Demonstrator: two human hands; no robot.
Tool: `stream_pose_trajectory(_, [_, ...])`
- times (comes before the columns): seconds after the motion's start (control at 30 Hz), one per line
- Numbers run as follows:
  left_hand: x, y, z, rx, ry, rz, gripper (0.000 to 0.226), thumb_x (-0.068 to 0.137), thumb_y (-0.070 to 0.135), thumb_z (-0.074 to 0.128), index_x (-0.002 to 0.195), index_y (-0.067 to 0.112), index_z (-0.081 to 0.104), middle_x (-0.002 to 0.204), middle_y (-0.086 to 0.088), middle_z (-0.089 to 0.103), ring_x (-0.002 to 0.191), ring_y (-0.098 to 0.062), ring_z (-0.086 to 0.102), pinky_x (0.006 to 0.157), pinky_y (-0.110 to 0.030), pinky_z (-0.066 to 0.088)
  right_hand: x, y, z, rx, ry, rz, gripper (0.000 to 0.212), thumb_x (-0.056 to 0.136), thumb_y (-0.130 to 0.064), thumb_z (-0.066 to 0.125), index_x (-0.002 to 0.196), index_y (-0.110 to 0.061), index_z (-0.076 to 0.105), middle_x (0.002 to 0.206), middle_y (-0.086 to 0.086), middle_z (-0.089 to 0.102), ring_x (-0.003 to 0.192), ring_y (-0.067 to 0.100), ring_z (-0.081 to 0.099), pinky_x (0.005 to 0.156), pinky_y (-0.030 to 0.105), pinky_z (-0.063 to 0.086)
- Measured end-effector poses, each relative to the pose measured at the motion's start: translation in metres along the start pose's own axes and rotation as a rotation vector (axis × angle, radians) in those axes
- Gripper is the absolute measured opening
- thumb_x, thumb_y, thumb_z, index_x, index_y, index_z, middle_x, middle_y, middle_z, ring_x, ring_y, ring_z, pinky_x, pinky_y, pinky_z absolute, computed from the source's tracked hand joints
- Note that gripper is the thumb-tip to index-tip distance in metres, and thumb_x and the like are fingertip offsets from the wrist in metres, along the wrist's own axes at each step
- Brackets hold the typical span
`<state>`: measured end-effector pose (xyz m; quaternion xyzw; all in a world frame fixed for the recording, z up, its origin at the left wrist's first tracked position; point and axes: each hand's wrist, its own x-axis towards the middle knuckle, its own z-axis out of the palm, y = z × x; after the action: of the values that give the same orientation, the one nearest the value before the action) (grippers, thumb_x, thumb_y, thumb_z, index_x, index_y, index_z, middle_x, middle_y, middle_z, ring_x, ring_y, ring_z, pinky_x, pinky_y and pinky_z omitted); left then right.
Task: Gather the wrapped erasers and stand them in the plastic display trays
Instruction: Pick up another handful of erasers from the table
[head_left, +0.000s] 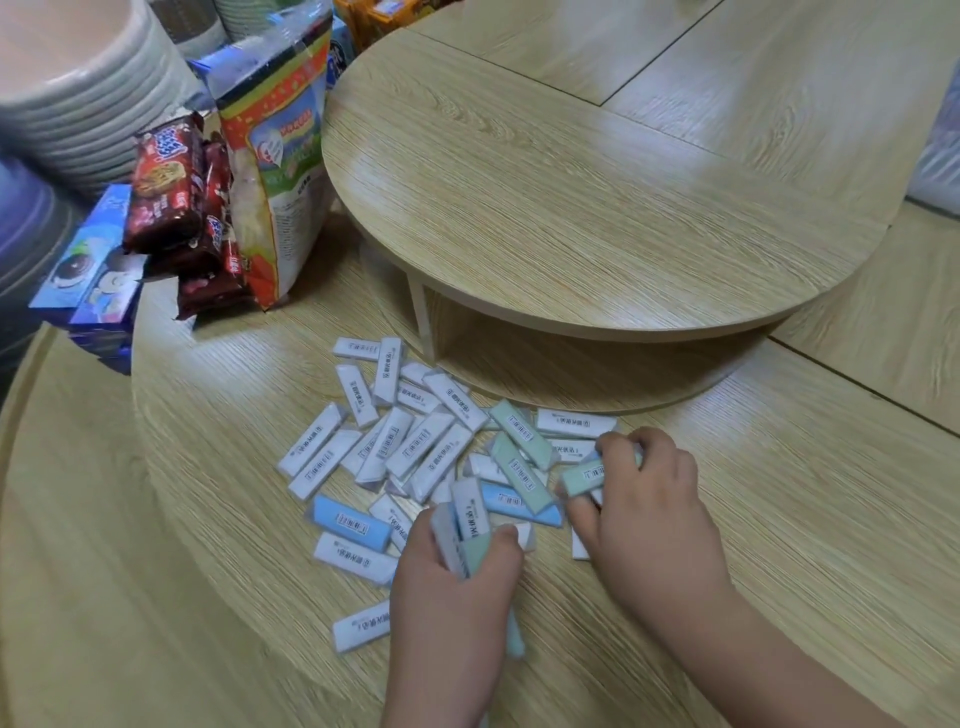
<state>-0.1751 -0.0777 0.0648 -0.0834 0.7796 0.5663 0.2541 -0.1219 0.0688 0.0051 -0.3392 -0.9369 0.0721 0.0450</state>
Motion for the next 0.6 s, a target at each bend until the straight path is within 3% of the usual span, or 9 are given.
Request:
stream_pose_trajectory(0.1, [0.001,0.003,-0.001,0.004,-0.011,0.003,0.014,0.082,0.031,0.075,0.087,0.023,0.064,0.075,0.028,0.062,0.063,0.005,0.06,0.069,-0.052,0.06,0.004,0.001,-0.001,0.009,-0.023,0.018,0.04,0.065,-0.022,0.076,0.098,-0.008,0.057,0.101,0.024,0.055,0.074,0.036,0.05,0.052,0.034,0.041])
stream_pose_trajectory(0.23, [0.002,0.004,-0.001,0.003,-0.033,0.019,0.011,0.083,0.026,0.075,0.084,0.021,0.065,0.071,0.026,0.063,0.06,0.004,0.059,0.067,-0.049,0.06,0.01,0.003,-0.001,0.068,-0.036,0.064,0.044,0.064,-0.02,0.076,0.101,-0.004,0.059,0.086,0.021,0.053,0.065,0.036,0.052,0.056,0.038,0.044])
stream_pose_trajectory(0.37, [0.003,0.001,0.002,0.012,-0.039,0.015,0.012,0.081,0.028,0.076,0.079,0.02,0.066,0.064,0.012,0.064,0.052,-0.001,0.057,0.063,-0.05,0.059,0.011,0.0,-0.008,0.101,-0.058,0.121,0.047,0.073,-0.026,0.07,0.114,-0.011,0.054,0.093,0.011,0.048,0.072,0.029,0.048,0.065,0.036,0.041])
stream_pose_trajectory(0.5, [0.003,0.002,0.006,0.002,-0.038,-0.01,0.015,0.078,0.031,0.076,0.08,0.02,0.065,0.071,0.003,0.065,0.06,-0.012,0.06,0.065,-0.057,0.058,0.01,0.001,-0.015,0.127,-0.068,0.11,0.044,0.077,-0.026,0.068,0.117,-0.018,0.049,0.091,0.0,0.039,0.07,0.021,0.039,0.062,0.03,0.033])
stream_pose_trajectory(0.6, [0.003,0.002,0.006,-0.001,-0.033,-0.009,0.015,0.078,0.031,0.076,0.081,0.022,0.066,0.072,0.004,0.065,0.062,-0.011,0.06,0.066,-0.057,0.058,0.011,0.004,-0.019,0.148,-0.09,0.13,0.042,0.078,-0.023,0.065,0.117,-0.021,0.05,0.09,-0.002,0.042,0.067,0.019,0.04,0.059,0.029,0.029])
